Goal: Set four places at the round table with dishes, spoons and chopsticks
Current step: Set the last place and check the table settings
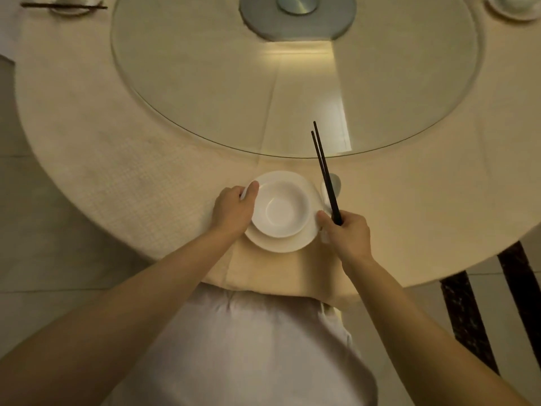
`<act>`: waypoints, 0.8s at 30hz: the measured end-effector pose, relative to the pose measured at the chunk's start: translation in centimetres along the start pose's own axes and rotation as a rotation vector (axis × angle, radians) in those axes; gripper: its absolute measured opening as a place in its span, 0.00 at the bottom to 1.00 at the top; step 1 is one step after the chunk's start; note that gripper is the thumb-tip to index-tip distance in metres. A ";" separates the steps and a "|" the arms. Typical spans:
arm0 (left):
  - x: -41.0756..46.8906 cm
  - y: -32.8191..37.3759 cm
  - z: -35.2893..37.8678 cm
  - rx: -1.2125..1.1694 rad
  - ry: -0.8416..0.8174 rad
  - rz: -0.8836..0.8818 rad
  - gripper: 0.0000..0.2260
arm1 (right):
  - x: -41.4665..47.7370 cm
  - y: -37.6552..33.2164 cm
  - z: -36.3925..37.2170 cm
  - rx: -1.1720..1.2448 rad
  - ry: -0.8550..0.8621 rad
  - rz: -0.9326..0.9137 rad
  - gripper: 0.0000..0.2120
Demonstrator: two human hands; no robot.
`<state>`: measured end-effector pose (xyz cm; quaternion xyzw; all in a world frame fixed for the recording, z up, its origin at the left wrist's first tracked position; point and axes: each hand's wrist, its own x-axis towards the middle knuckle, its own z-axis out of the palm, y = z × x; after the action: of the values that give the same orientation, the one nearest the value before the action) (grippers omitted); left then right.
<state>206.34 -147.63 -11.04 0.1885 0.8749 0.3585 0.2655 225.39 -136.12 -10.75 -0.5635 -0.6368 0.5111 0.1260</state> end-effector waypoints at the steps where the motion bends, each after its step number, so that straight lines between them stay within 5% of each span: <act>1: 0.0 0.0 0.1 0.007 0.005 0.003 0.23 | 0.2 0.0 0.0 -0.016 -0.006 -0.006 0.15; 17: -0.4 -0.6 1.4 -0.031 -0.028 -0.014 0.21 | 1.9 2.4 -0.2 -0.138 -0.074 -0.042 0.20; 24: -0.7 -0.8 1.1 -0.039 0.022 -0.021 0.20 | 1.8 1.6 -3.5 -0.083 0.048 -0.063 0.18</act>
<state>207.42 -148.01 -12.06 0.1699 0.8726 0.3746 0.2634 228.32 -133.08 -11.19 -0.5601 -0.6716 0.4663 0.1336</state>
